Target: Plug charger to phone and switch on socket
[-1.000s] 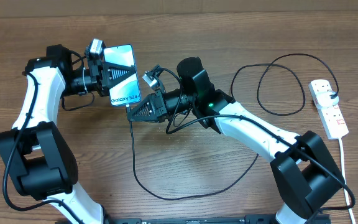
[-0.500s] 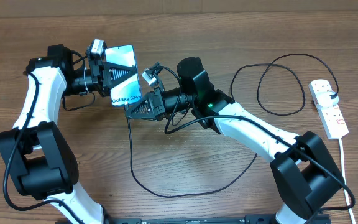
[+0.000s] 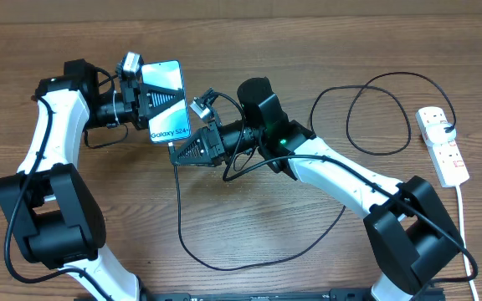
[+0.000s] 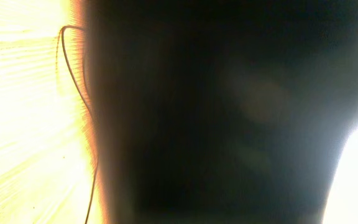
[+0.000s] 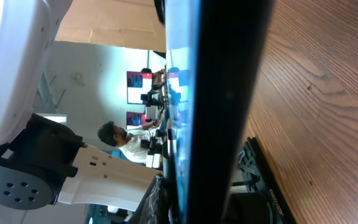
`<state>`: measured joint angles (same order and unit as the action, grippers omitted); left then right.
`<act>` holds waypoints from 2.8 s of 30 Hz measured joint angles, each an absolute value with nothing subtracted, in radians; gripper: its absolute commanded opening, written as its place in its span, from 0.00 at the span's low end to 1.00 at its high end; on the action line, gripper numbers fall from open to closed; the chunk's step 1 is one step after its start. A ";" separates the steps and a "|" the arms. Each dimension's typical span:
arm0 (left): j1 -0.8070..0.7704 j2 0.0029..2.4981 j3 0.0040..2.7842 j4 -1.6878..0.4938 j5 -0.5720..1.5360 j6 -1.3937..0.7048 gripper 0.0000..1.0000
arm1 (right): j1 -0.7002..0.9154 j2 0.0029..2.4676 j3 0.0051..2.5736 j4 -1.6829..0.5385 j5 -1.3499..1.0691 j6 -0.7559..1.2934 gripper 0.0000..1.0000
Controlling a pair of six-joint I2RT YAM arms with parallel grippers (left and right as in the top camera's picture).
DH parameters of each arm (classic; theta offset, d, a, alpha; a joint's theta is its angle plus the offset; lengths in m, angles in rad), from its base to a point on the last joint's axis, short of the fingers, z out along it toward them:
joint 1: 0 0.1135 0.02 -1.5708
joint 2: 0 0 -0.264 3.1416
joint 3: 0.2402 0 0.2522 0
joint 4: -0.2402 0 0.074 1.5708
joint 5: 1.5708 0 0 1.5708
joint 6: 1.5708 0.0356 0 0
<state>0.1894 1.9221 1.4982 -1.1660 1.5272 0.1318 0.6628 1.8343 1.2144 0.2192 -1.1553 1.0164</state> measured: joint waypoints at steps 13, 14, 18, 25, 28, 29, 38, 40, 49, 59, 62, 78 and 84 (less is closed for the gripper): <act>0.189 1.922 1.498 -1.174 1.531 0.102 0.04 | 0.663 1.834 1.214 0.217 -1.137 1.017 0.04; 0.189 1.922 1.498 -1.174 1.531 0.103 0.04 | 0.663 1.834 1.214 0.217 -1.133 1.017 0.04; 0.189 1.922 1.498 -1.173 1.531 0.102 0.04 | 0.663 1.834 1.214 0.218 -1.122 1.017 0.04; 0.189 1.922 1.498 -1.170 1.534 0.102 0.04 | 0.653 1.834 1.214 0.216 -1.130 1.017 0.04; 0.189 1.922 1.498 -1.170 1.534 0.102 0.04 | 0.650 1.834 1.214 0.216 -1.136 1.017 0.04; 0.189 1.922 1.498 -1.169 1.534 0.102 0.04 | 0.649 1.834 1.214 0.216 -1.138 1.017 0.04; 0.189 1.922 1.498 -1.165 1.534 0.102 0.04 | 0.649 1.834 1.214 0.218 -1.138 1.020 0.04; 0.189 1.922 1.498 -1.165 1.534 0.102 0.04 | 0.649 1.834 1.214 0.221 -1.138 1.021 0.04; 0.189 1.922 1.498 -1.165 1.534 0.102 0.04 | 0.649 1.834 1.214 0.224 -1.137 1.021 0.04; 0.189 1.922 1.498 -1.163 1.534 0.102 0.04 | 0.649 1.834 1.214 0.227 -1.135 1.042 0.04; 0.189 1.922 1.498 -1.162 1.534 0.102 0.04 | 0.651 1.834 1.214 0.228 -1.129 1.044 0.04; 0.189 1.922 1.498 -1.163 1.534 0.102 0.04 | 0.666 1.834 1.214 0.247 -1.100 1.047 0.04; 0.189 1.922 1.498 -1.162 1.534 0.102 0.04 | 0.648 1.834 1.214 0.244 -1.126 1.047 0.04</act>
